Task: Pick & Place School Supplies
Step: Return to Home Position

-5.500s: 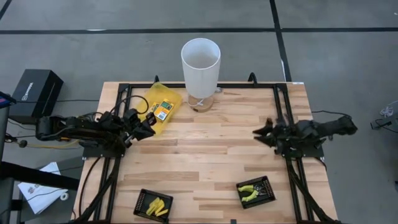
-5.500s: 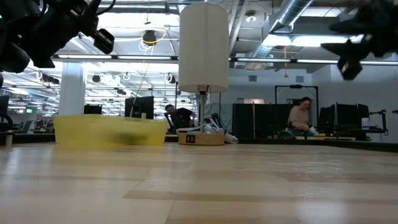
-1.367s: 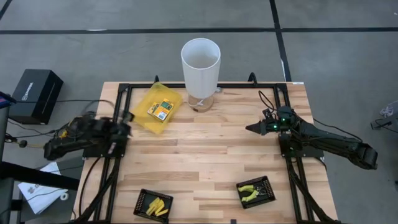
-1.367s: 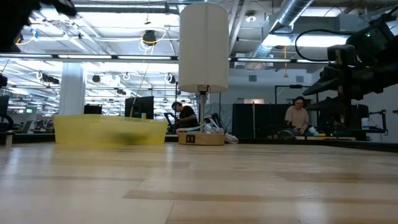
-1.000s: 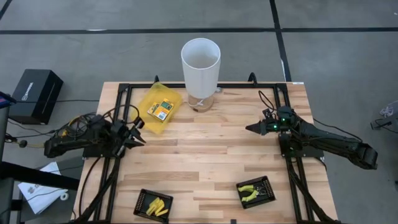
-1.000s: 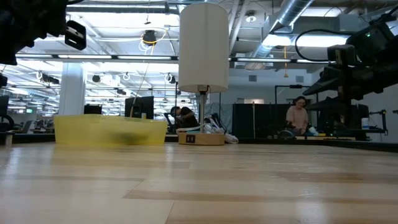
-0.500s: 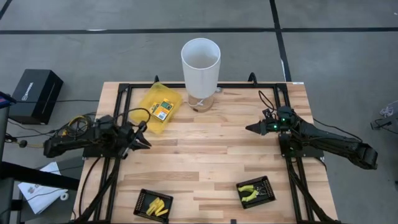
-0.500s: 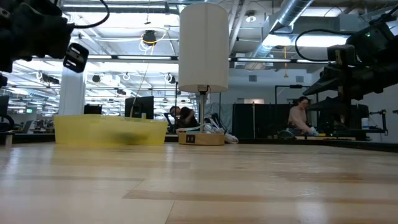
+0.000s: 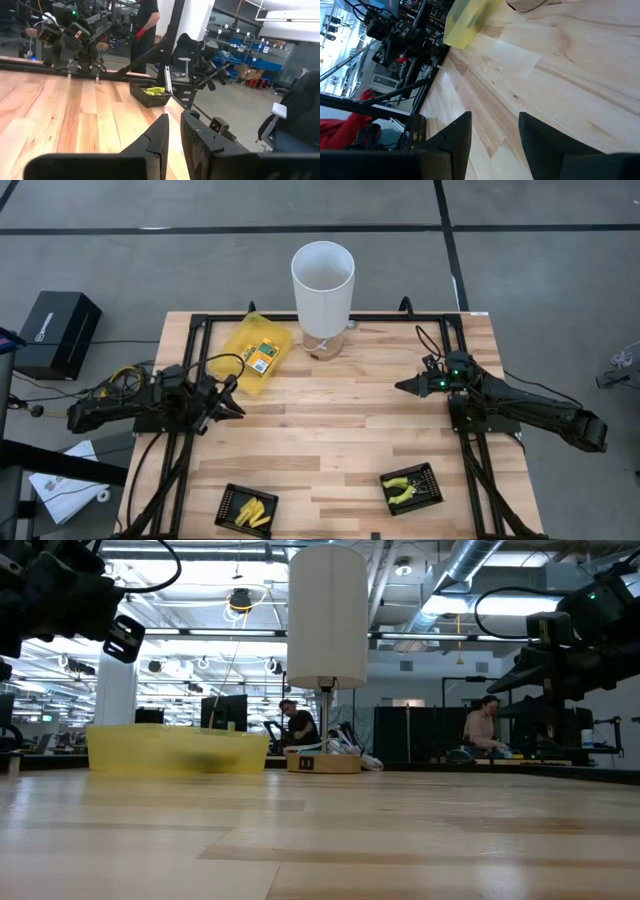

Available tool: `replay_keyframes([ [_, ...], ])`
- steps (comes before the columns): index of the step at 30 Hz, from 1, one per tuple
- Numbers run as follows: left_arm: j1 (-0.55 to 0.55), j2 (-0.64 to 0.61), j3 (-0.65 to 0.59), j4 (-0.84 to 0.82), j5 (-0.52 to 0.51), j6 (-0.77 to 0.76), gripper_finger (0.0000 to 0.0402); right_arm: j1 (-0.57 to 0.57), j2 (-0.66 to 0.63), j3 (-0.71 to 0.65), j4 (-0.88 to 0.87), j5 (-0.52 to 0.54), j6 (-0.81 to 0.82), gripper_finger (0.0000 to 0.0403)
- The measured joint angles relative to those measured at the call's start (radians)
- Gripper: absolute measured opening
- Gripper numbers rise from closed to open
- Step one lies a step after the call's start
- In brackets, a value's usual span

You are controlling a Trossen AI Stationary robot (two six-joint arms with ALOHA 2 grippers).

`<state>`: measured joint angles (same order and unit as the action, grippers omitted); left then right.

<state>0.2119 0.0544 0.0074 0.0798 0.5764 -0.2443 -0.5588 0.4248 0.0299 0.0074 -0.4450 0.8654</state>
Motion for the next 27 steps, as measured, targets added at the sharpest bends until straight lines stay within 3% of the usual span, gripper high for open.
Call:
replay_keyframes([
  [27, 0.000, 0.000, -0.002, 0.018, 0.000, 0.000, 0.0044, 0.000, 0.000, 0.000, 0.000, 0.000, 0.000, 0.0154],
])
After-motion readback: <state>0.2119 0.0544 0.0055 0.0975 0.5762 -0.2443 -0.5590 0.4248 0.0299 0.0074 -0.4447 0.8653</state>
